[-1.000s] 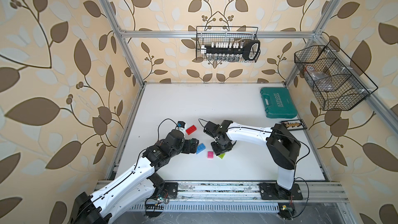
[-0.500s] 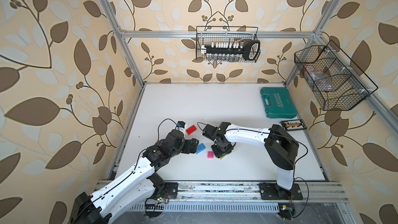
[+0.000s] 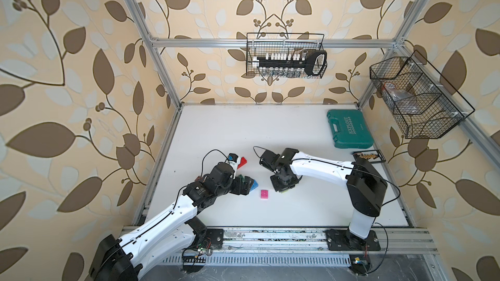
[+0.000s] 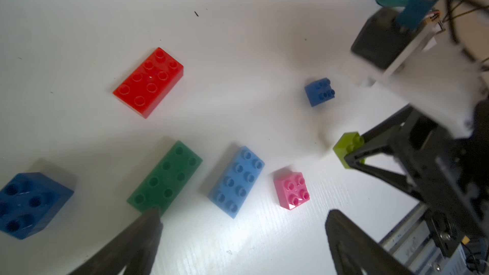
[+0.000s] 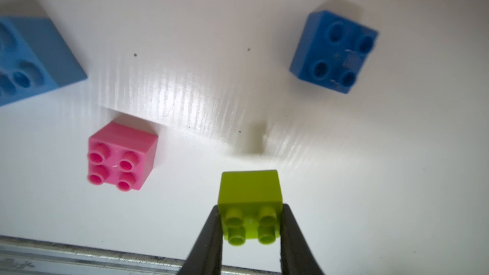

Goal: Assemble a spoon with lego
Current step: Pick up the lego brick from the center of the board, then assemble the lego brick with the lego brick.

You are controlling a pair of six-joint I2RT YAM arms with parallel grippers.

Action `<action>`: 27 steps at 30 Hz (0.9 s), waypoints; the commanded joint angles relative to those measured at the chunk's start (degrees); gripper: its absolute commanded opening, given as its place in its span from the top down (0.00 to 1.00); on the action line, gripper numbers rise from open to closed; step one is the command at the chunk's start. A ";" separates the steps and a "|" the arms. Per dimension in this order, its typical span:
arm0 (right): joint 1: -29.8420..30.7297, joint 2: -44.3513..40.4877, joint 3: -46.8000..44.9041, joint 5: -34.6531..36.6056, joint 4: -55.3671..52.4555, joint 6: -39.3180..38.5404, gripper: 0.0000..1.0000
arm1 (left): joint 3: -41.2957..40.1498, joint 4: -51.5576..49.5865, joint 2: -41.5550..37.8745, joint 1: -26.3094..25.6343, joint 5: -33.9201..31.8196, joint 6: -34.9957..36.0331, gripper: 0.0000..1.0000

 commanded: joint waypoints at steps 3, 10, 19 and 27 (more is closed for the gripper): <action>-7.03 -3.61 -0.97 -0.12 -1.57 1.13 0.79 | -4.80 10.18 -2.54 -0.22 5.15 7.47 0.01; -10.14 1.44 3.44 -1.08 -0.39 -0.67 0.79 | -5.69 12.37 -0.31 -0.77 5.65 10.11 0.01; -11.98 4.78 6.40 -1.94 1.46 -0.34 0.80 | -6.13 13.49 0.08 -1.39 6.11 10.99 0.01; -12.59 6.05 6.85 -4.89 3.43 0.45 0.80 | -5.93 13.70 1.08 -1.76 5.84 11.17 0.01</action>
